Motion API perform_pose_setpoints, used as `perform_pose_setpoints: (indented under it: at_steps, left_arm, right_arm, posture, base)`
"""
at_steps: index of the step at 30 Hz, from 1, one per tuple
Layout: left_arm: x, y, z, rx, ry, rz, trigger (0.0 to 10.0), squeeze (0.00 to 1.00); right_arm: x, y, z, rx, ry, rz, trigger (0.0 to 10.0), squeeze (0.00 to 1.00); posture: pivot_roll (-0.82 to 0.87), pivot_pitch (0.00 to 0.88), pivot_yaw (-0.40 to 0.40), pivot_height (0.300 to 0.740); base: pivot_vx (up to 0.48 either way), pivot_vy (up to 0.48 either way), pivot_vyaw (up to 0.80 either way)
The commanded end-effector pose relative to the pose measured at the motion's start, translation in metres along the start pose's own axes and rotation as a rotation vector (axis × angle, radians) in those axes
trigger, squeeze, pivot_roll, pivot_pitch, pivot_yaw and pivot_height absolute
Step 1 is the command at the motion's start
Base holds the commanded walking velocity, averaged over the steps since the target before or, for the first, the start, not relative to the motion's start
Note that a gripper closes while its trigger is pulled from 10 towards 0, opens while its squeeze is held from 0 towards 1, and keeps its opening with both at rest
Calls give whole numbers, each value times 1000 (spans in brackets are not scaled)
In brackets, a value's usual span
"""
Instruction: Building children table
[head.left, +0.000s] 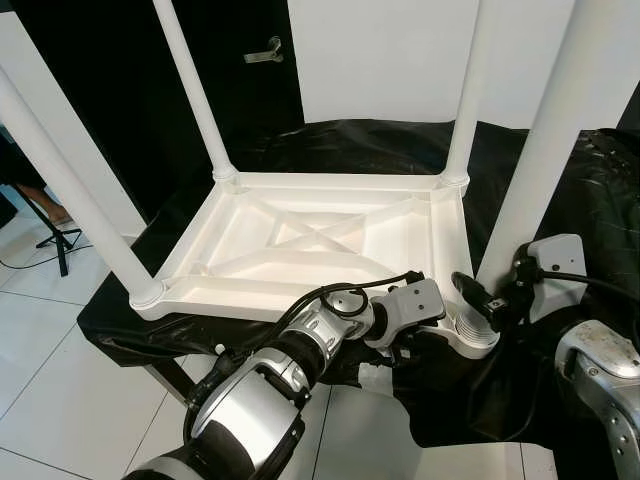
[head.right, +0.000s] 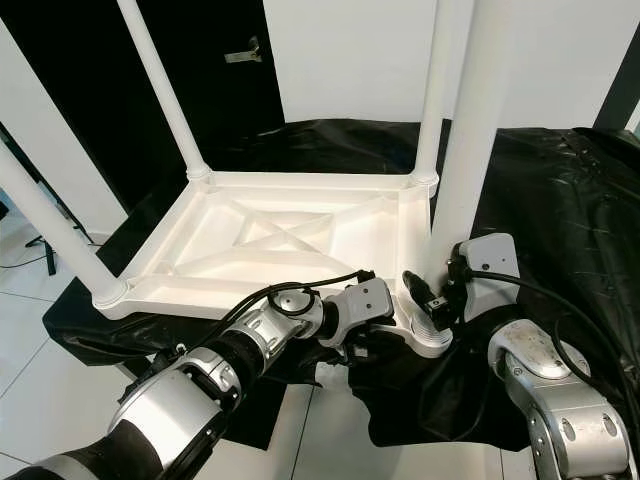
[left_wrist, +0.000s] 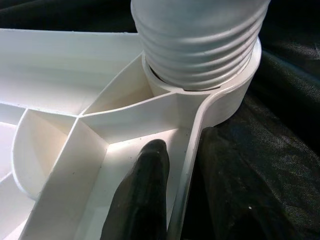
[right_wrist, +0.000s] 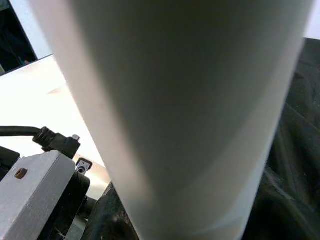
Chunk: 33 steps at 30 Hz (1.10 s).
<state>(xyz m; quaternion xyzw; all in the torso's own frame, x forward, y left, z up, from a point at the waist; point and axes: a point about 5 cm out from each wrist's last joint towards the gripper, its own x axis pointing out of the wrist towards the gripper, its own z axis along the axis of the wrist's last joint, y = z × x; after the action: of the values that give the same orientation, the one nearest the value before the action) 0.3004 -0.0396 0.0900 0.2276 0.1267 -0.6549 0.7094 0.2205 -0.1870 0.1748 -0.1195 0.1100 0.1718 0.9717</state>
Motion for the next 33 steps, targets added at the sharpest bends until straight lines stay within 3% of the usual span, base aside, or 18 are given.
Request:
perform_pose_setpoints:
  at_steps: [1,5,7,9,13,24,27,33]
  left_arm:
    - [-5,8,-35,-74,143,378,10000,0]
    - [-6,8,-34,-68,144,378,10000,0]
    - [-6,9,-34,-67,144,378,10000,0]
    - [-6,9,-34,-67,144,378,10000,0]
    - [-5,8,-35,-66,145,375,10000,0]
    - [-3,6,-33,-62,143,364,10000,0]
    - [-3,6,-33,-64,142,364,10000,0]
    - [-1,3,-35,-72,142,362,10000,0]
  right_arm:
    - [-3,13,-54,109,280,83,10000,0]
    - [-5,17,-53,89,251,91,10000,0]
    - [-6,22,-53,166,221,91,10000,0]
    - [-6,22,-53,166,221,91,10000,0]
    - [-10,27,-60,276,214,85,10000,0]
    - [-12,19,-63,389,232,-59,10000,0]
    - [-11,18,-62,389,221,-77,10000,0]
    - [-5,29,-64,293,214,-4,10000,0]
  posture:
    - [-20,0,103,740]
    - [-22,0,105,740]
    - [-25,0,107,740]
    - [-25,0,107,740]
    - [-30,0,112,740]
    - [-35,0,110,740]
    - [-35,0,107,740]
    - [-26,0,99,740]
  base:
    - [0,0,0]
    - [0,0,0]
    - [0,0,0]
    - [0,0,0]
    - [0,0,0]
    - [0,0,0]
    - [0,0,0]
    - [0,0,0]
